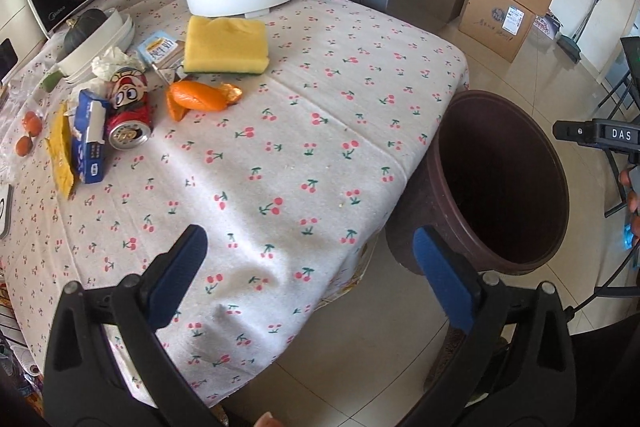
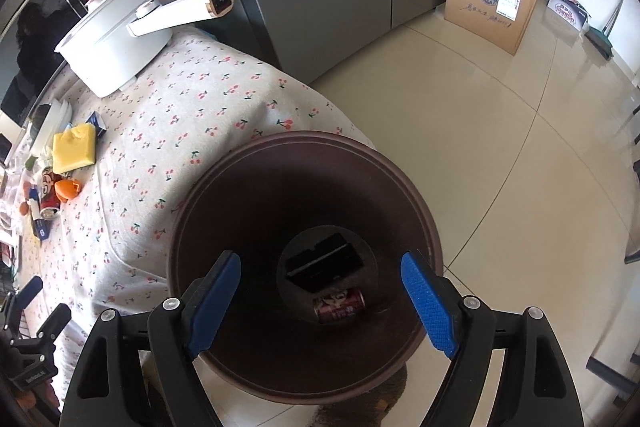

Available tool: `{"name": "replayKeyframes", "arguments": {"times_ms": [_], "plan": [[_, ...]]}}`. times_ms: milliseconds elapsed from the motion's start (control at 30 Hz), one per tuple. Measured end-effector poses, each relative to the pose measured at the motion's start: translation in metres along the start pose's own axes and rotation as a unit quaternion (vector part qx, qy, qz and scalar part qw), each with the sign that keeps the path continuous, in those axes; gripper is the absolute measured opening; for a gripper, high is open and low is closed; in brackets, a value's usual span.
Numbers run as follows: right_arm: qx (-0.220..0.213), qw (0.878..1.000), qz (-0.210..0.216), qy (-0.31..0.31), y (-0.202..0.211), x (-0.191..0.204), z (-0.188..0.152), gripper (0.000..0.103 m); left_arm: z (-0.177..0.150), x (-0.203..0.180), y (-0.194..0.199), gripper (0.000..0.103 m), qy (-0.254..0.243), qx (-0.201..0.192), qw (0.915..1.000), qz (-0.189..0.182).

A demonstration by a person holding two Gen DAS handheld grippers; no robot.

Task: Collect trash
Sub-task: 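Move both tools back over the table toward the remaining items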

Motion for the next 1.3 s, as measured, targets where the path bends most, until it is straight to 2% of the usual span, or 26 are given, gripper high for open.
{"name": "replayKeyframes", "arguments": {"times_ms": [433,867,1133,1300], "plan": [[-0.010,0.998,0.046,0.029,-0.001,0.096,0.002,0.085,-0.016,0.075,0.023,0.102,0.072,-0.009,0.9971,0.024],[-0.003,0.994,0.079,0.080,-0.017,0.205,-0.012,0.085,-0.051,0.168,0.040,0.102,0.153,-0.006,0.9868,0.053],[-0.008,0.989,0.078,0.129,-0.036,0.269,-0.012,0.085,-0.079,0.219,0.045,0.102,0.217,0.004,0.9743,0.058],[0.014,0.989,0.113,0.094,-0.058,0.301,0.008,0.086,-0.081,0.243,0.050,0.102,0.262,-0.011,0.9635,0.053]]}}
Point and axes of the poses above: each gripper's, at about its wrist camera, not at the fingertips, and y roughly against the way its jaws point, x to its left, z to its top, the point moved 4 cm from there along -y, roughly the way its jaws point, and after that the axes turned 6 degrees about -y, right-handed, at the moved point
